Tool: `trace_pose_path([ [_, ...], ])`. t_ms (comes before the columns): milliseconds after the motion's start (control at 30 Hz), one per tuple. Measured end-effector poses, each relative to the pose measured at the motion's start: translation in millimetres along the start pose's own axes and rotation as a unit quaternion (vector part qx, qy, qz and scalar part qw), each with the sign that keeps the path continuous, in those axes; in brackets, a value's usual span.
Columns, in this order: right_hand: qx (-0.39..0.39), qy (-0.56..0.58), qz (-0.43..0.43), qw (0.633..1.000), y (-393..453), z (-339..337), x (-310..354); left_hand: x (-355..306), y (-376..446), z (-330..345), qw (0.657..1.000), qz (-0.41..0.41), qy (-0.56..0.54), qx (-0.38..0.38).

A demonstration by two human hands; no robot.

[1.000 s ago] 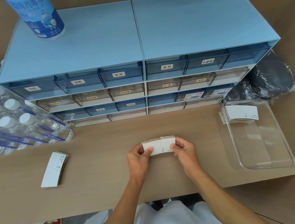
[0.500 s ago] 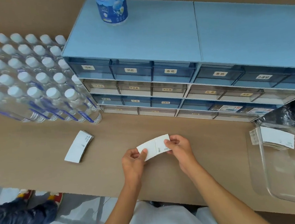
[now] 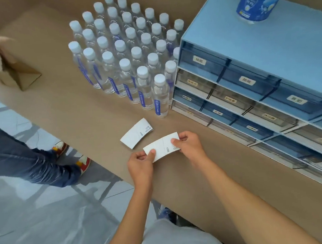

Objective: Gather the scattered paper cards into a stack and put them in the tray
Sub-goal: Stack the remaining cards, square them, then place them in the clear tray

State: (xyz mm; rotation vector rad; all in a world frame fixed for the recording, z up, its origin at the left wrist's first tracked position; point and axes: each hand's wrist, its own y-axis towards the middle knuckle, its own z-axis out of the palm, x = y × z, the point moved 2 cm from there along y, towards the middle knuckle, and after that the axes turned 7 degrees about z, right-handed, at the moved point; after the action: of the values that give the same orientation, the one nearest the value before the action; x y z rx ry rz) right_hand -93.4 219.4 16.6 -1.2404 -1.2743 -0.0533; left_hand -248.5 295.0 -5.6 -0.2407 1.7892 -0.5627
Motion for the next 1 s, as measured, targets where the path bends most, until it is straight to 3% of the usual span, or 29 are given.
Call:
trace_pose_path([
  [200, 0.021, -0.087, -0.029, 0.996, 25, 51, 31, -22, 33, -23, 0.997, 0.007, 0.001, -0.076],
  [533, 0.024, -0.224, -0.066, 0.972, 63, 93, 60, -33, 68, -30, 0.992, -0.016, 0.037, -0.122],
  [1000, 0.011, -0.287, -0.097, 0.953, 75, 102, 62, -29, 82, -30, 0.99, -0.059, 0.085, -0.1],
])
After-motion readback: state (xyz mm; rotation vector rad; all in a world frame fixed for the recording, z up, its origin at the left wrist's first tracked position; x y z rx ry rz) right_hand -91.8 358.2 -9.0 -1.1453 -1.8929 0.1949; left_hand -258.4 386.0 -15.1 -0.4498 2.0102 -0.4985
